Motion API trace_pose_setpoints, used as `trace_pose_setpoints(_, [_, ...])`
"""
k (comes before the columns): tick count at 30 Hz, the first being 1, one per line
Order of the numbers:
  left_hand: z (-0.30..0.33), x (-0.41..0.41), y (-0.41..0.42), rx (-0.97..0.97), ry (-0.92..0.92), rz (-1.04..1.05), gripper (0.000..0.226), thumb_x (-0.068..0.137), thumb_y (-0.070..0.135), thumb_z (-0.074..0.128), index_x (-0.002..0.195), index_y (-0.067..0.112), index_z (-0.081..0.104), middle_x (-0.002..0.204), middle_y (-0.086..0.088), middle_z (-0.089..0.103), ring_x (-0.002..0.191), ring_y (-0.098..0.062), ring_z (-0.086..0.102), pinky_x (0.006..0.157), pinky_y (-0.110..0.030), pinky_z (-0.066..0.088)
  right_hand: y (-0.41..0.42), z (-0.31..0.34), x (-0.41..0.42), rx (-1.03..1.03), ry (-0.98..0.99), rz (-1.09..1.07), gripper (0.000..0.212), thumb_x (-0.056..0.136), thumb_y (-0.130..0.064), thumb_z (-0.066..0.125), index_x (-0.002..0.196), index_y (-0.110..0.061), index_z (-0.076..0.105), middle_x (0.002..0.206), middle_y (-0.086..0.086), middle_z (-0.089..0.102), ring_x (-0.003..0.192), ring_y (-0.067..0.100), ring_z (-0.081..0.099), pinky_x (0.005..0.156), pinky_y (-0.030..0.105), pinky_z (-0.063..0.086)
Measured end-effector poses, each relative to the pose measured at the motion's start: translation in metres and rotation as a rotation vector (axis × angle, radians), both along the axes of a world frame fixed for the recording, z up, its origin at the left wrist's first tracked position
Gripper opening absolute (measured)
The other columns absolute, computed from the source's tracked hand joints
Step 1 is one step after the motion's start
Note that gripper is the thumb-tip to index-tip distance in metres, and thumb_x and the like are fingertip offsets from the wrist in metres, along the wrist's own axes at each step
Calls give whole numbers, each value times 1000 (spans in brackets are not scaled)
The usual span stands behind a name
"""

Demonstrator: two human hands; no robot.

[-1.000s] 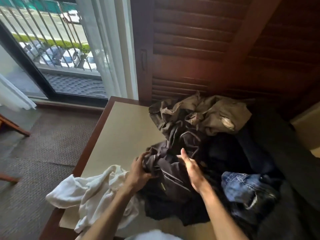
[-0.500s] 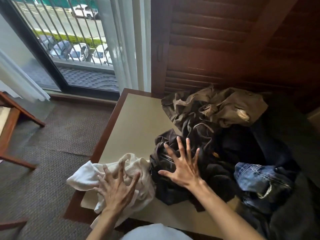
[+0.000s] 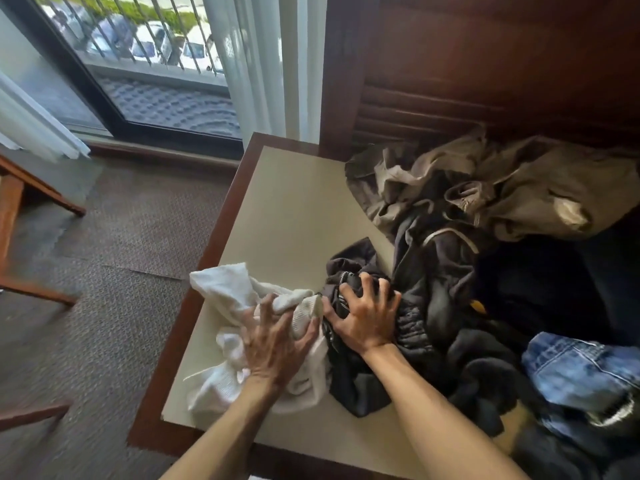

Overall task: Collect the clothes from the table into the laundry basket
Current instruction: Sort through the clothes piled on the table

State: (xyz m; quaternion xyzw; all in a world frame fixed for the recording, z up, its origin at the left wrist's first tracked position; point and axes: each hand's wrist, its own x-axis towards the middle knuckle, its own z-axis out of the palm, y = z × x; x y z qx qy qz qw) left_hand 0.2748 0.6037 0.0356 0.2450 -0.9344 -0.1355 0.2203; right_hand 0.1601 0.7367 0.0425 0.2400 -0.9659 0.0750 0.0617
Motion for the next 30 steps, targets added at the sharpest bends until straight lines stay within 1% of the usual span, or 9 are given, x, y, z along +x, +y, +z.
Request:
trace_pose_setpoints(2, [-3,-4,-11,45,-39,15,28,81,58,71,82,31,76,113,7,58,89,-29,63,69,-40,53,-8,4,-6,-14,11,-30,46,82,-67,55,89,-25,73,110,10,64,97,36,56,80,49,41])
trace_pose_setpoints(3, [-3,-4,-17,95,-96,17,31,82,61,67,83,32,76,113,6,61,85,-30,63,66,-38,53,-11,8,-7,-11,-8,-45,45,81,-65,56,87,-24,73,107,9,64,95,36,56,79,47,43])
trace_pose_setpoints(7, [16,4,-33,221,-210,-43,37,83,66,59,93,36,76,107,9,62,87,-26,65,67,-35,54,-1,23,-4,-78,-83,-100,44,79,-61,58,83,-21,74,101,8,65,90,35,59,65,42,54])
trace_pose_setpoints(11, [56,26,-32,256,-228,-75,32,84,64,66,90,35,77,103,8,60,79,-23,63,61,-27,44,33,44,31,-220,-72,-235,38,77,-56,64,79,-20,74,94,4,67,84,33,62,57,38,54])
trace_pose_setpoints(15, [88,40,-14,267,-222,-205,44,84,72,57,98,36,77,118,9,61,86,-21,63,62,-27,44,78,79,81,-294,42,-362,30,80,-51,68,74,-21,70,85,-2,63,78,27,62,53,34,49])
trace_pose_setpoints(19, [122,42,35,330,-206,-375,39,77,70,59,99,41,74,120,21,60,97,-21,63,71,-32,49,129,118,132,-356,159,-485,30,81,-47,69,67,-21,64,81,-3,61,75,25,63,54,34,48])
trace_pose_setpoints(23, [157,46,97,335,-150,-664,24,81,57,72,101,46,74,115,20,61,99,-17,61,78,-32,49,197,160,186,-409,317,-622,32,82,-45,69,66,-18,64,79,-2,62,69,24,63,54,31,47])
trace_pose_setpoints(27, [182,55,181,337,-126,-888,43,77,69,59,94,35,79,121,11,64,96,-22,65,75,-35,54,270,194,246,-392,486,-790,33,81,-43,70,67,-14,66,81,1,66,70,25,65,57,34,51])
trace_pose_setpoints(30, [198,71,256,340,-119,-1034,42,77,67,60,90,31,78,119,8,64,94,-25,65,75,-36,54,324,209,294,-381,544,-927,35,84,-46,68,70,-13,67,80,1,65,68,26,63,56,34,50])
